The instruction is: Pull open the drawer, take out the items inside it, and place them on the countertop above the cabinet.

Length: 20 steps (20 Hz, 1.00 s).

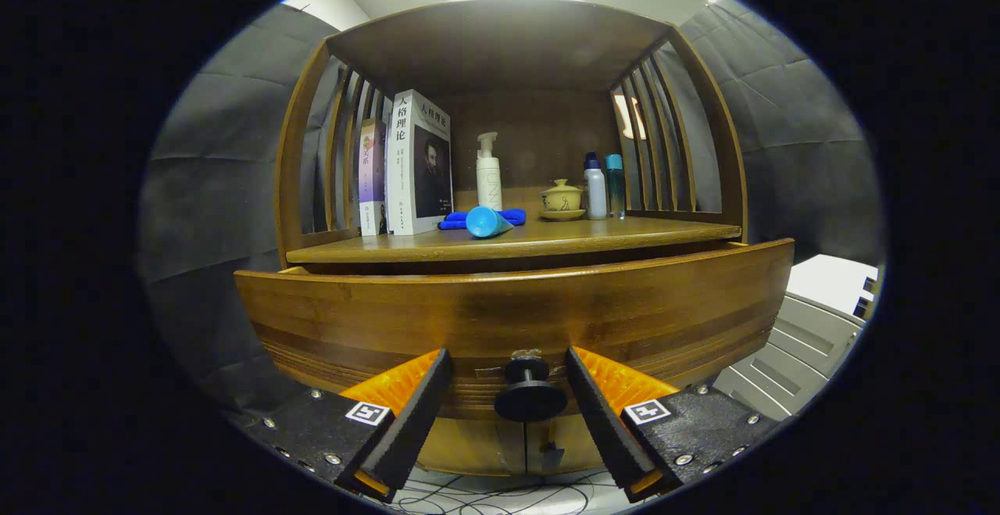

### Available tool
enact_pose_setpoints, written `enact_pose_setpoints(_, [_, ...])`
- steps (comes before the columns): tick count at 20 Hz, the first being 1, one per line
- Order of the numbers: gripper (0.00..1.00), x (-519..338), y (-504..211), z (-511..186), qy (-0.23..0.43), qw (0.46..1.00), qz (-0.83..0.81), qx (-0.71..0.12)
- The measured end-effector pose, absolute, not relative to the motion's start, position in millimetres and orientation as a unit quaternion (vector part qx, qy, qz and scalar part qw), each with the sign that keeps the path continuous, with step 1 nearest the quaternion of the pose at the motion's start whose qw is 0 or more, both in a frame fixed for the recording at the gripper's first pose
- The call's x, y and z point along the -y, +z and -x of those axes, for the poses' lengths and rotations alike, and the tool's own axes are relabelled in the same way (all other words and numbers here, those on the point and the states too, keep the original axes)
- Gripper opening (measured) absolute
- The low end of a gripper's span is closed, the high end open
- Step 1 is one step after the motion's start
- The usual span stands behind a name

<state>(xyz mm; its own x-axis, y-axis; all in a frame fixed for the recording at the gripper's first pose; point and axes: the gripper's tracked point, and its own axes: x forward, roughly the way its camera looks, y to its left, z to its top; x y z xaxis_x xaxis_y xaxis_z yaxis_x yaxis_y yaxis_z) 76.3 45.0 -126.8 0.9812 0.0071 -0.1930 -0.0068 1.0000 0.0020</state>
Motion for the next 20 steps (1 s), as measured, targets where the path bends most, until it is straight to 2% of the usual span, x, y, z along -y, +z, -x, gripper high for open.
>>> enact_pose_setpoints(20, [0.94, -45.2, -136.9, -127.7, 0.004, 0.994, -0.034, -0.104])
